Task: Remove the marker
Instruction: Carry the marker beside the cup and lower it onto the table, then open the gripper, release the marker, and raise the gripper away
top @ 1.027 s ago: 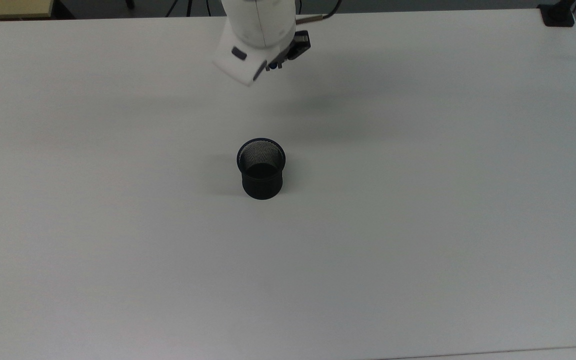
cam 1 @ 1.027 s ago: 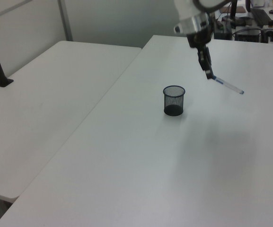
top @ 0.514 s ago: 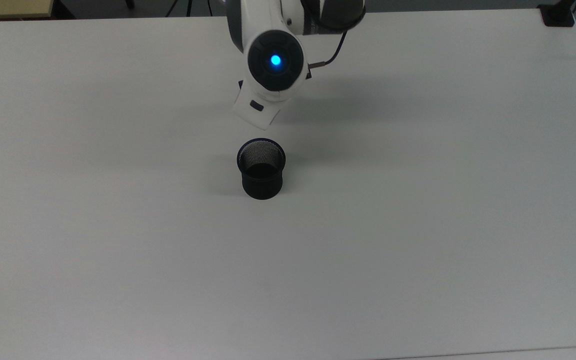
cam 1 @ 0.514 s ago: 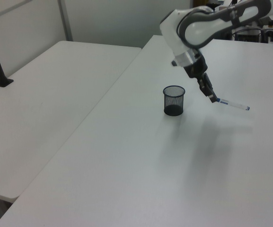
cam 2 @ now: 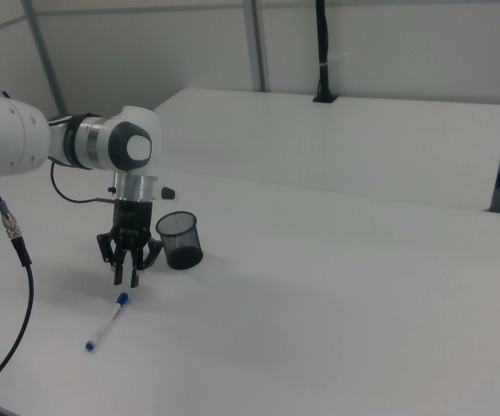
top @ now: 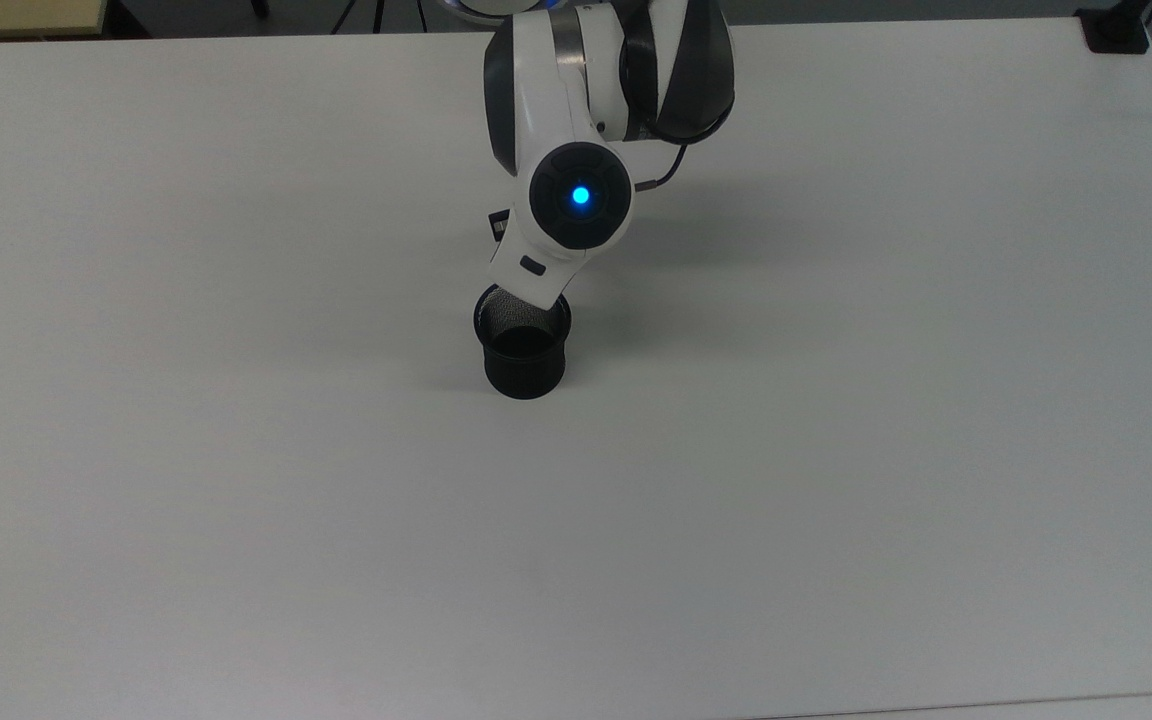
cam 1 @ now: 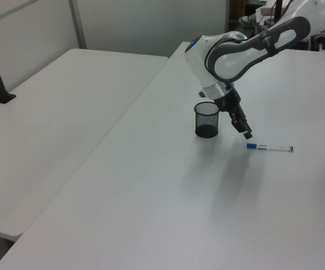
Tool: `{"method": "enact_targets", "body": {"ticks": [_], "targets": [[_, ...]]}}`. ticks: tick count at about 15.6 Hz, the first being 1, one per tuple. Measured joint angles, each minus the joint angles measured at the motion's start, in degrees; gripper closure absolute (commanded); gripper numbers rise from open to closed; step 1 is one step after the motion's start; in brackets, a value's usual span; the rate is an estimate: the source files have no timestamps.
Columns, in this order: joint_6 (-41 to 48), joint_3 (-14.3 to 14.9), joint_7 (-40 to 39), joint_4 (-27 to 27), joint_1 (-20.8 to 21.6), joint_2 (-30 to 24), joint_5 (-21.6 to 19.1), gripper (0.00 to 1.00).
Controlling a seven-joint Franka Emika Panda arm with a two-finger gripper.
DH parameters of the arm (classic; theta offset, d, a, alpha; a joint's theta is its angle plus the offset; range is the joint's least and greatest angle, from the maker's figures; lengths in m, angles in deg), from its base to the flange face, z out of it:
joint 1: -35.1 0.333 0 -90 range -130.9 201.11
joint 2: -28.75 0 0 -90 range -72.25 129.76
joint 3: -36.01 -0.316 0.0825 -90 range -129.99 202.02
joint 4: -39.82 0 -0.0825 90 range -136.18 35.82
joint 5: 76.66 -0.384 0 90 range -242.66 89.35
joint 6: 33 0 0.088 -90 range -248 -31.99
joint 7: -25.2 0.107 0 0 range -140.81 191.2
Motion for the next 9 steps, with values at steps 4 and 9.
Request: {"method": "enact_targets", "body": {"ticks": [4, 9], "targets": [[-0.2, 0.2, 0.6, 1.2, 0.0, -0.3, 0.0, 0.1], [-0.1, 0.9, 0.9, 3.5, -1.0, -6.7, 0.0, 0.0]]}}
